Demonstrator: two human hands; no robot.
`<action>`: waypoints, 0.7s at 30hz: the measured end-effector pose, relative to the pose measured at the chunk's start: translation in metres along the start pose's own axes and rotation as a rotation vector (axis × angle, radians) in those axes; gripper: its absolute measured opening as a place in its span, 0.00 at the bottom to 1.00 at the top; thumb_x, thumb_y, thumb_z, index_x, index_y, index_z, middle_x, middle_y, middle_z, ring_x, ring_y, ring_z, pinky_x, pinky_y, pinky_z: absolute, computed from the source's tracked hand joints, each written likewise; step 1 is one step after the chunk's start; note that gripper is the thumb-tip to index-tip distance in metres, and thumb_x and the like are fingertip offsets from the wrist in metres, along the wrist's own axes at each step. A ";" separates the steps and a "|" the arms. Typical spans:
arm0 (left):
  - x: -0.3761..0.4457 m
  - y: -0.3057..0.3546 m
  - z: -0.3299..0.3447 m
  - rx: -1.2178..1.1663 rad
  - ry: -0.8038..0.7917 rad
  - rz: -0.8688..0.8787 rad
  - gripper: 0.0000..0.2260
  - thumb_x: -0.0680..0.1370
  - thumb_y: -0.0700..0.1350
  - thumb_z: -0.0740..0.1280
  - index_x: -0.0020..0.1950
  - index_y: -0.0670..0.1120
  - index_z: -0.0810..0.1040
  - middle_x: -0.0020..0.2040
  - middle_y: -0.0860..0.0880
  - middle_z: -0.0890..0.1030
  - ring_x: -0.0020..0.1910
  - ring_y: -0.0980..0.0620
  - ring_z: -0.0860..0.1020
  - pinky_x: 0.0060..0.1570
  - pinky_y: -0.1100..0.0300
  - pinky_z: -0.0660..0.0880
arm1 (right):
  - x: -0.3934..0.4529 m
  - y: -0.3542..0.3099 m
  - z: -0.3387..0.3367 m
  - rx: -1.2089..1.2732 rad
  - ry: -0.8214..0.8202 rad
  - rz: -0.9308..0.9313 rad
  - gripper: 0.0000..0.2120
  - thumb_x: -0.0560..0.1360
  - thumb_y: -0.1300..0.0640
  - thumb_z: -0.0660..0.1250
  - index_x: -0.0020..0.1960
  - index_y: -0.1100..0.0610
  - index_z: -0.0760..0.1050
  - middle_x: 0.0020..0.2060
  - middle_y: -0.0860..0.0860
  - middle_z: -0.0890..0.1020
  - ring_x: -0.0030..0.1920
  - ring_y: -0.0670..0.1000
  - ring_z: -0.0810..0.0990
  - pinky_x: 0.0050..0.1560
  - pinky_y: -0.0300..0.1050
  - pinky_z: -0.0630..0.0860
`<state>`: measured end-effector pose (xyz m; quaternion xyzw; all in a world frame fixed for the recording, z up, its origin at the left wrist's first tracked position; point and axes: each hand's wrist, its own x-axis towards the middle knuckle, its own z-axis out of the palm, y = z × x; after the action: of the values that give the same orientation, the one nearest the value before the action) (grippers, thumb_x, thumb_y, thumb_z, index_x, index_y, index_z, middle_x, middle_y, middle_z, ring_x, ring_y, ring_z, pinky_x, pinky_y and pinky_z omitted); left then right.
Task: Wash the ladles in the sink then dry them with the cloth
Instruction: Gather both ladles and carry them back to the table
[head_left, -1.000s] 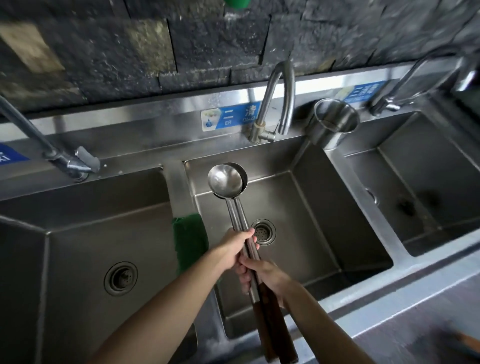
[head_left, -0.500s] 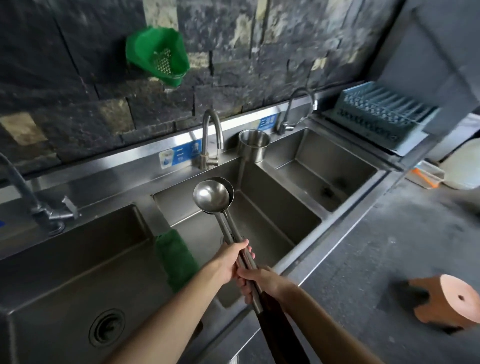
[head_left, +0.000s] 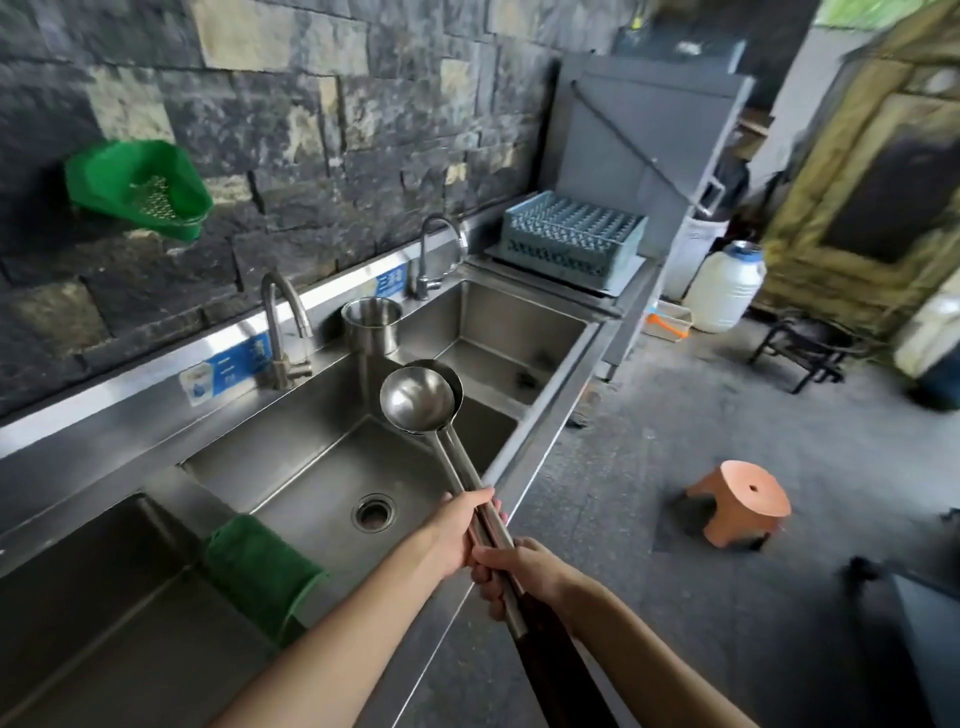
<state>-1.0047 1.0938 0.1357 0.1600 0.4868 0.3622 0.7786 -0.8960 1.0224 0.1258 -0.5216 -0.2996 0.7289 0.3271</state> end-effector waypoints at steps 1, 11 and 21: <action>-0.001 -0.003 0.006 0.031 -0.009 0.005 0.08 0.80 0.39 0.67 0.56 0.40 0.70 0.37 0.43 0.76 0.31 0.49 0.79 0.25 0.60 0.78 | -0.006 0.000 -0.004 0.011 0.013 -0.012 0.06 0.81 0.63 0.67 0.45 0.62 0.75 0.34 0.55 0.77 0.29 0.49 0.73 0.28 0.42 0.74; -0.017 -0.048 0.084 0.190 -0.175 -0.005 0.10 0.79 0.39 0.67 0.57 0.42 0.69 0.38 0.43 0.77 0.33 0.46 0.79 0.30 0.58 0.78 | -0.075 0.009 -0.064 0.069 0.148 -0.122 0.07 0.78 0.60 0.70 0.48 0.64 0.75 0.35 0.55 0.77 0.30 0.50 0.75 0.31 0.44 0.75; -0.059 -0.145 0.179 0.358 -0.316 -0.074 0.09 0.79 0.40 0.67 0.56 0.39 0.70 0.37 0.43 0.76 0.35 0.47 0.78 0.34 0.57 0.77 | -0.177 0.051 -0.145 0.154 0.308 -0.195 0.07 0.78 0.61 0.70 0.43 0.62 0.77 0.33 0.54 0.78 0.29 0.50 0.75 0.29 0.43 0.75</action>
<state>-0.8041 0.9704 0.1712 0.3322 0.4211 0.2116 0.8170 -0.7227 0.8652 0.1461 -0.5691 -0.2386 0.6259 0.4769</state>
